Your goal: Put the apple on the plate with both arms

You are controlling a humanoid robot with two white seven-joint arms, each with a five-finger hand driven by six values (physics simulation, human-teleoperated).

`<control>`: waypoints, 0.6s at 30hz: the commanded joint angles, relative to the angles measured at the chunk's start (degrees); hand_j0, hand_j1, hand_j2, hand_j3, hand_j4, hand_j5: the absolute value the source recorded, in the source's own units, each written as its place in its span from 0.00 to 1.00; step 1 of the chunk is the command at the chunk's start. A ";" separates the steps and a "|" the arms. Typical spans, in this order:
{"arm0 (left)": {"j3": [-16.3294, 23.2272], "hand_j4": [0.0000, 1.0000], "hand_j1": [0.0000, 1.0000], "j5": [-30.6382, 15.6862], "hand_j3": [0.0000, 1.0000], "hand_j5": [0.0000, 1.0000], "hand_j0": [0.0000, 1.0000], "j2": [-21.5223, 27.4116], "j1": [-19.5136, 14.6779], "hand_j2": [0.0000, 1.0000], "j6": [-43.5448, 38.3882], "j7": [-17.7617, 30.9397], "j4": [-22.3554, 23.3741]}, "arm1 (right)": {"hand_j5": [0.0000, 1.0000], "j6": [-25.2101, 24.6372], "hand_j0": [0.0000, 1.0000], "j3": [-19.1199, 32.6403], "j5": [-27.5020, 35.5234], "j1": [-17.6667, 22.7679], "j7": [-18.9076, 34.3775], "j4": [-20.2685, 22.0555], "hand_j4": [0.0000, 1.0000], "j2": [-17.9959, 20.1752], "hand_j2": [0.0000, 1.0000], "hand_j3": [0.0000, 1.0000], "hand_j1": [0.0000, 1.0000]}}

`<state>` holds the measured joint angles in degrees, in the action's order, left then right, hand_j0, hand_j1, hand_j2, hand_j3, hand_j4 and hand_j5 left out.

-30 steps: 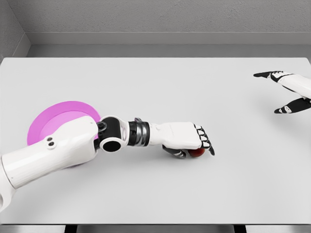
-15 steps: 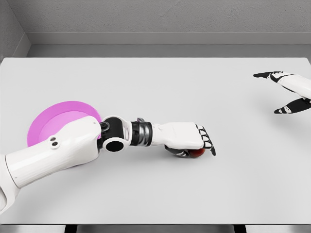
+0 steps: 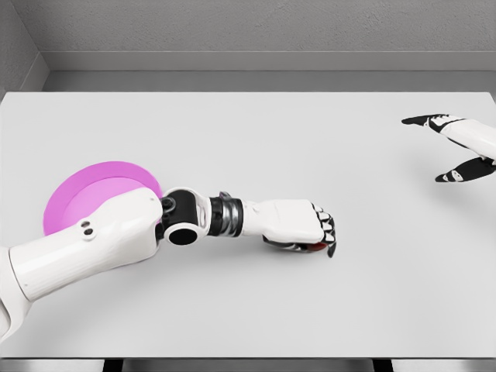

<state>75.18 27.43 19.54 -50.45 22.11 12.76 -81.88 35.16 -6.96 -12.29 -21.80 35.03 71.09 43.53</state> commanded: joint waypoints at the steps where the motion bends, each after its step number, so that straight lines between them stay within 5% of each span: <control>1: 0.06 0.54 0.54 0.16 0.54 0.54 0.54 0.06 0.00 0.54 0.13 0.07 -0.04 | 1.00 -0.16 1.00 0.01 0.42 0.00 -0.03 0.10 1.00 0.07 1.00 1.00 1.00; 14: -0.56 0.48 0.48 -1.24 0.48 0.48 0.48 5.24 -2.99 0.48 9.96 -0.01 -1.00 | 1.00 -0.16 1.00 0.01 0.33 0.09 -0.03 0.10 1.00 0.15 1.00 1.00 1.00; 18: -4.86 0.45 0.45 -5.28 0.45 0.45 0.45 15.17 -3.08 0.45 12.89 -0.01 -8.56 | 1.00 -0.16 1.00 0.01 0.33 0.00 -0.03 0.10 1.00 0.15 1.00 1.00 1.00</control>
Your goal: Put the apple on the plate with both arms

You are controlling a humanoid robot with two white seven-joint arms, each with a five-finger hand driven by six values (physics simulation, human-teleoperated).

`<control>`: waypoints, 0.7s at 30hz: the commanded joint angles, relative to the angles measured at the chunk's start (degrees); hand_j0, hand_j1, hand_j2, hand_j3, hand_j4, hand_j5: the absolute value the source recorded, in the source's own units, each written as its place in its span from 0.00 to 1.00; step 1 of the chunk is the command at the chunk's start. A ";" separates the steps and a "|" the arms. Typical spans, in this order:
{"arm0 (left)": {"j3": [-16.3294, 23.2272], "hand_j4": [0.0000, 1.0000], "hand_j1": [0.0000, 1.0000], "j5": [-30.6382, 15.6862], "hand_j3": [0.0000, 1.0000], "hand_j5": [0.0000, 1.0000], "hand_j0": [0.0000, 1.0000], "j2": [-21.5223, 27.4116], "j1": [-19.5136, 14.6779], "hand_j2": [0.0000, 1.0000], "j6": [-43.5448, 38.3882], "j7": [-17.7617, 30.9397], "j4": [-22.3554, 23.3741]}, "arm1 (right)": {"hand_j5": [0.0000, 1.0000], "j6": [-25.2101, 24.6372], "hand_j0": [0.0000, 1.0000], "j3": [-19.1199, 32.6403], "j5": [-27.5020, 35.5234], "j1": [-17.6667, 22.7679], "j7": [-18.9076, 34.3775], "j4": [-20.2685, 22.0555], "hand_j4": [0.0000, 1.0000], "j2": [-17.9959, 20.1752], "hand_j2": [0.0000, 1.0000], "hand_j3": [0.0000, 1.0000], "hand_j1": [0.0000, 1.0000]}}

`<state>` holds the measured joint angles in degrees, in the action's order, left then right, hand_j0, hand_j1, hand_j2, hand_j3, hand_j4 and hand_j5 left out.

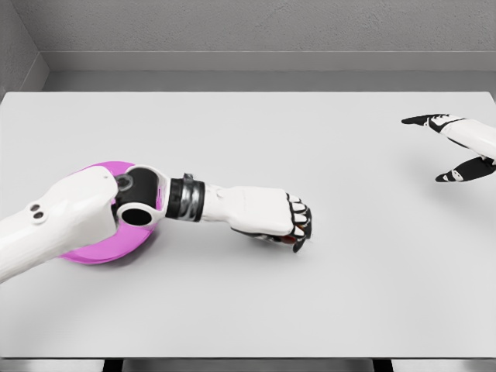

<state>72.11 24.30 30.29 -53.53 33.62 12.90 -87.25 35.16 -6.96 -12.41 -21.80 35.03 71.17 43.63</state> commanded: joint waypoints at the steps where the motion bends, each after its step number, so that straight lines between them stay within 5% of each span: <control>1: -3.20 0.45 0.45 -3.73 0.45 0.45 0.45 7.14 0.00 0.45 1.38 -0.16 -4.33 | 1.00 -0.16 1.00 0.01 0.45 0.00 -0.03 0.03 1.00 0.14 1.00 1.00 1.00; 5: -9.80 0.44 0.44 -7.69 0.44 0.44 0.44 19.10 0.09 0.44 1.38 -1.12 -4.69 | 1.00 -0.16 1.00 0.01 0.37 0.09 -0.03 0.03 1.00 0.14 1.00 1.00 1.00; 9: -10.94 0.45 0.45 -7.69 0.45 0.45 0.45 27.62 0.53 0.45 1.38 -3.32 -3.90 | 1.00 -0.16 1.00 0.01 -1.04 -0.26 -0.03 0.03 1.00 -0.03 1.00 1.00 1.00; 21: -10.85 0.47 0.47 -7.42 0.47 0.47 0.47 30.44 3.16 0.47 1.38 -3.23 9.99 | 1.00 -0.16 1.00 0.01 -1.30 -0.09 -0.03 0.03 1.00 -0.12 1.00 1.00 1.00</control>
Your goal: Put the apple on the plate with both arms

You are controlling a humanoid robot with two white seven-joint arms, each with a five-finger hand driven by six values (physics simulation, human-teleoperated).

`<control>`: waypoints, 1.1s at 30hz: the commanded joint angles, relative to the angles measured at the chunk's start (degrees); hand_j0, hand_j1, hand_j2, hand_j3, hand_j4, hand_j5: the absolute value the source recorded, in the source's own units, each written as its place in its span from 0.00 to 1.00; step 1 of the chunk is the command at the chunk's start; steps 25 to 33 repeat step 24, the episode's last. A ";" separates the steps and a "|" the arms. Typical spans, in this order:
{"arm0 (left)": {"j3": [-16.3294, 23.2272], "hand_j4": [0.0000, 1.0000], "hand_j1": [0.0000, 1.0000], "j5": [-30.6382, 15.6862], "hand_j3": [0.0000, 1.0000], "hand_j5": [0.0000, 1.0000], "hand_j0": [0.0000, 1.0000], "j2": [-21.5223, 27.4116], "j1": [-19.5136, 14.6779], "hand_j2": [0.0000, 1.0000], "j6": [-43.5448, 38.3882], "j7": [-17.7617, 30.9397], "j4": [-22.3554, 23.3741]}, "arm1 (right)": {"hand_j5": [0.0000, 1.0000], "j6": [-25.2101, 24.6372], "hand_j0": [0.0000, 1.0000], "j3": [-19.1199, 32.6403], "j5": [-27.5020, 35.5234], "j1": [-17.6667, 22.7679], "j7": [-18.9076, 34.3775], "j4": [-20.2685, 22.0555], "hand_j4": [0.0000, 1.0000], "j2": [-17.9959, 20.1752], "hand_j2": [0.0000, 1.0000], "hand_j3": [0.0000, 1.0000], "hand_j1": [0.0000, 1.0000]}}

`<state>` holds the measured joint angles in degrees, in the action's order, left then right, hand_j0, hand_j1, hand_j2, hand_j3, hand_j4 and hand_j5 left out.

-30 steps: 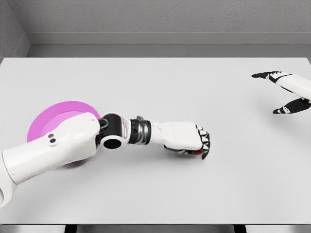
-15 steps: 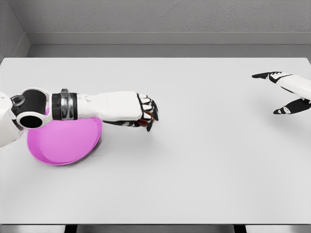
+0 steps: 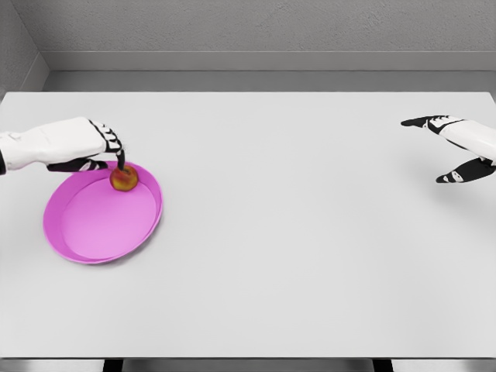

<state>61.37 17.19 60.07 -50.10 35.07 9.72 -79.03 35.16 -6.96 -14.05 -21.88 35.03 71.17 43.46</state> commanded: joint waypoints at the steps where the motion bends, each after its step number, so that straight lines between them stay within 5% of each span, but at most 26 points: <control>1: -0.10 0.48 0.48 -0.40 0.48 0.48 0.48 1.11 0.17 0.48 -0.07 -0.06 1.77 | 1.00 -0.16 1.00 0.01 0.25 0.00 -0.03 0.03 1.00 0.04 1.00 1.00 1.00; 3: -0.02 0.53 0.53 -0.49 0.53 0.53 0.53 1.19 0.26 0.53 -0.07 -0.06 1.69 | 1.00 -0.16 1.00 0.01 0.16 0.00 -0.03 0.03 1.00 0.04 1.00 1.00 1.00; 7: -0.19 1.00 1.00 -4.53 1.00 1.00 1.00 0.49 -0.44 1.00 -0.07 -0.06 0.37 | 1.00 -0.16 1.00 0.01 0.16 0.09 -0.03 0.03 1.00 0.04 1.00 1.00 1.00; 11: 0.07 1.00 1.00 -4.53 1.00 1.00 1.00 -13.11 -5.45 1.00 -0.07 0.56 -0.86 | 1.00 -0.16 1.00 0.01 0.16 0.09 -0.03 0.03 1.00 0.13 1.00 1.00 1.00; 15: 0.25 1.00 1.00 -4.53 1.00 1.00 1.00 -23.24 -5.80 1.00 -0.07 0.47 -1.92 | 1.00 -0.16 1.00 0.01 0.16 0.18 -0.03 0.03 1.00 0.13 1.00 1.00 1.00; 33: 0.33 1.00 1.00 -4.53 1.00 1.00 1.00 -23.85 -5.36 1.00 -0.07 0.47 -1.65 | 1.00 -0.16 1.00 0.01 0.16 0.09 -0.03 0.03 1.00 0.13 1.00 1.00 1.00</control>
